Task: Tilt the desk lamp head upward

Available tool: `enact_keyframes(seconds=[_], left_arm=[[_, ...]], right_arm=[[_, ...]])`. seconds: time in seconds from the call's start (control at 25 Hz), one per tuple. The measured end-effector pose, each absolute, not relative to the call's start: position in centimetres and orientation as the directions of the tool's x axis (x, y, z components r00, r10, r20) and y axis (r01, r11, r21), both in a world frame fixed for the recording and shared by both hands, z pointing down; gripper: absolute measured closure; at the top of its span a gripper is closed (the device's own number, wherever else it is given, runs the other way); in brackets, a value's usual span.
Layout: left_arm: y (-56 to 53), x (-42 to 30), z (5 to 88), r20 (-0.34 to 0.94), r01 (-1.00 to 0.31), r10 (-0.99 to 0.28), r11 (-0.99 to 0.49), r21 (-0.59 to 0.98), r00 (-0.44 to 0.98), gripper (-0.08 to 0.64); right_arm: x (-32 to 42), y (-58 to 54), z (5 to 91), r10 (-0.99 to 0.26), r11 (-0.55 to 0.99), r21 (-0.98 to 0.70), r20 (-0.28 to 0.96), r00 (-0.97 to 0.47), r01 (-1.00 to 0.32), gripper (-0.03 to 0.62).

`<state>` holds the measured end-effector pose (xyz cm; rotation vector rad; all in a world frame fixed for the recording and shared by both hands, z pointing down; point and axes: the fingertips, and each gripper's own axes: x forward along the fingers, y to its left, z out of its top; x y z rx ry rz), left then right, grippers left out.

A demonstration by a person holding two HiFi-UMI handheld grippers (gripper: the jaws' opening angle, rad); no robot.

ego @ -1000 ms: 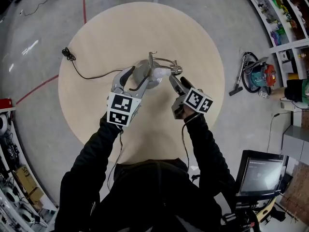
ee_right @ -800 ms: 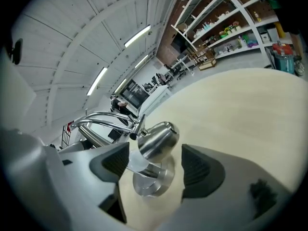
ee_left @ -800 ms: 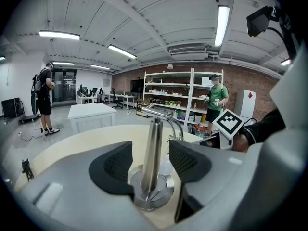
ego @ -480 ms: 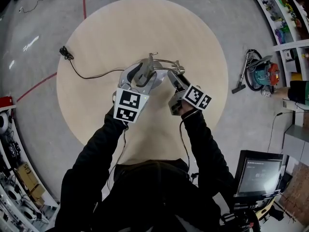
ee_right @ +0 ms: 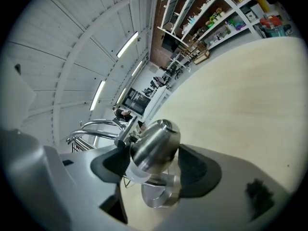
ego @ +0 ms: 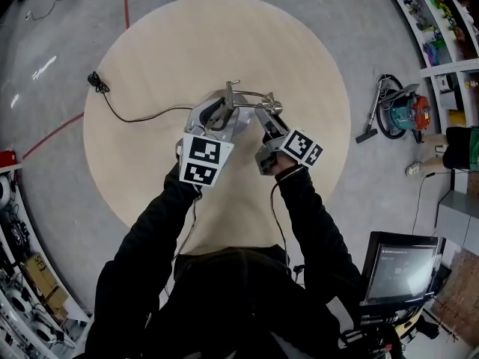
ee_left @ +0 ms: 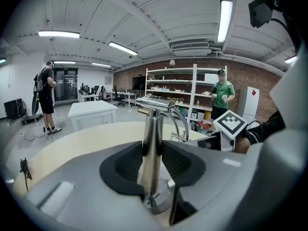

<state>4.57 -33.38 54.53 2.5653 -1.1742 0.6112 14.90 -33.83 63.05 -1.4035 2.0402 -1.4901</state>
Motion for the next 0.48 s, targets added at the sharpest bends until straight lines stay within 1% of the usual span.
enact_keyframes(seconds=[0.08,0.32,0.48], left_arm=[[-33.5,4.8,54.8,0.475,-0.762,-0.660,-0.647,0.035,0.582,0.431],[-33.9,5.1,55.2,0.468,-0.762,-0.661,-0.646,0.044,0.587,0.431],[-34.2,5.4,55.5,0.483,-0.758,-0.649,-0.650,0.051,0.588,0.431]], right_arm=[[15.1,-34.0,63.3,-0.801,0.008,-0.836,0.323,-0.504,-0.549,0.277],[15.6,-34.3,63.5,-0.804,-0.014,-0.835,0.337,-0.490,-0.551,0.282],[16.6,-34.6,63.2,-0.809,0.003,-0.809,0.344,-0.477,-0.588,0.282]])
